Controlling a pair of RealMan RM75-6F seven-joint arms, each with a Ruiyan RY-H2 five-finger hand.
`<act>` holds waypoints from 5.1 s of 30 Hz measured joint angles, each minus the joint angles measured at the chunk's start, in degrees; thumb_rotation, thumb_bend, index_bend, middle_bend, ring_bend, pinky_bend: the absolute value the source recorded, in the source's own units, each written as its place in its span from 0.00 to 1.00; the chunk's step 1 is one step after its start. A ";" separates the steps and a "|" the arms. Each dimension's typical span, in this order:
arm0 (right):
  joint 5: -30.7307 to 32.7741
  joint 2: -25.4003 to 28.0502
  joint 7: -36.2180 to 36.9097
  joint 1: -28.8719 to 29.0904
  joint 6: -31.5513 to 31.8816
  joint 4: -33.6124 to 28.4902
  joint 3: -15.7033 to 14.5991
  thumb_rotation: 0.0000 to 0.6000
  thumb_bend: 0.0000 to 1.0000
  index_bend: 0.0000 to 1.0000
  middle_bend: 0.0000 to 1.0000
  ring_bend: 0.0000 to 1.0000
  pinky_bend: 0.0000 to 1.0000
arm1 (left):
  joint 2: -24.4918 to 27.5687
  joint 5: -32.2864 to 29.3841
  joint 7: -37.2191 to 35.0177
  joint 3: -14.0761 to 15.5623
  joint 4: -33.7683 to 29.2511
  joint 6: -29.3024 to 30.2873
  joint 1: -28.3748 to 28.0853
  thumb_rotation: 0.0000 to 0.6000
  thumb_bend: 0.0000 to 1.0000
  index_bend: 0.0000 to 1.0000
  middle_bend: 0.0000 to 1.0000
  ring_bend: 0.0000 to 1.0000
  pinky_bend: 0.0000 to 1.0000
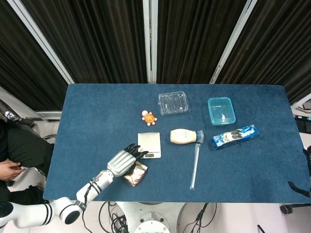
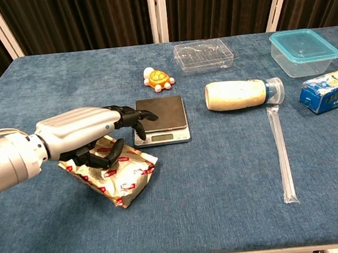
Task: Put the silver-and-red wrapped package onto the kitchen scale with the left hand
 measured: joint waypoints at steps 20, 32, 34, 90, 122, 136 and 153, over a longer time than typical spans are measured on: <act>0.07 -0.34 -0.63 -0.01 -0.09 0.10 -0.04 1.00 0.02 0.00 0.00 0.00 0.00 | 0.94 -2.23 2.94 0.61 -1.10 0.22 -0.17 1.00 0.77 0.06 0.26 0.00 0.00; 0.20 -0.38 -0.59 0.08 -0.48 0.34 -0.02 1.00 0.02 0.00 0.00 0.00 0.00 | 0.48 -2.16 3.12 0.57 -0.98 1.20 -0.22 1.00 0.76 0.06 0.25 0.00 0.00; 0.19 -0.38 -0.69 0.12 -0.52 0.29 -0.02 1.00 0.02 0.00 0.00 0.00 0.00 | 0.44 -1.95 3.08 0.57 -0.96 1.44 -0.24 1.00 0.76 0.06 0.25 0.00 0.00; 0.11 -0.12 -1.69 -0.17 -0.20 -0.37 -0.18 1.00 0.03 0.00 0.00 0.00 0.00 | 8.92 3.91 2.31 1.86 -8.74 10.74 2.56 1.00 0.30 0.03 0.15 0.00 0.00; 0.08 1.14 -4.86 0.15 0.54 -3.83 0.32 1.00 0.03 0.00 0.00 0.00 0.00 | 7.65 11.78 1.15 7.43 2.30 7.78 4.05 1.00 0.18 0.00 0.12 0.00 0.00; 0.80 1.08 -3.96 0.14 -0.48 -2.98 0.11 1.00 0.03 0.00 0.00 0.00 0.00 | 5.74 8.29 5.13 6.07 3.35 6.90 4.49 1.00 0.23 0.49 0.55 0.17 0.16; 0.95 1.05 -3.54 0.15 -0.38 -2.75 0.29 1.00 0.03 0.00 0.00 0.00 0.00 | 3.99 4.79 0.52 -3.32 2.70 11.60 2.65 1.00 0.30 0.58 0.64 0.28 0.23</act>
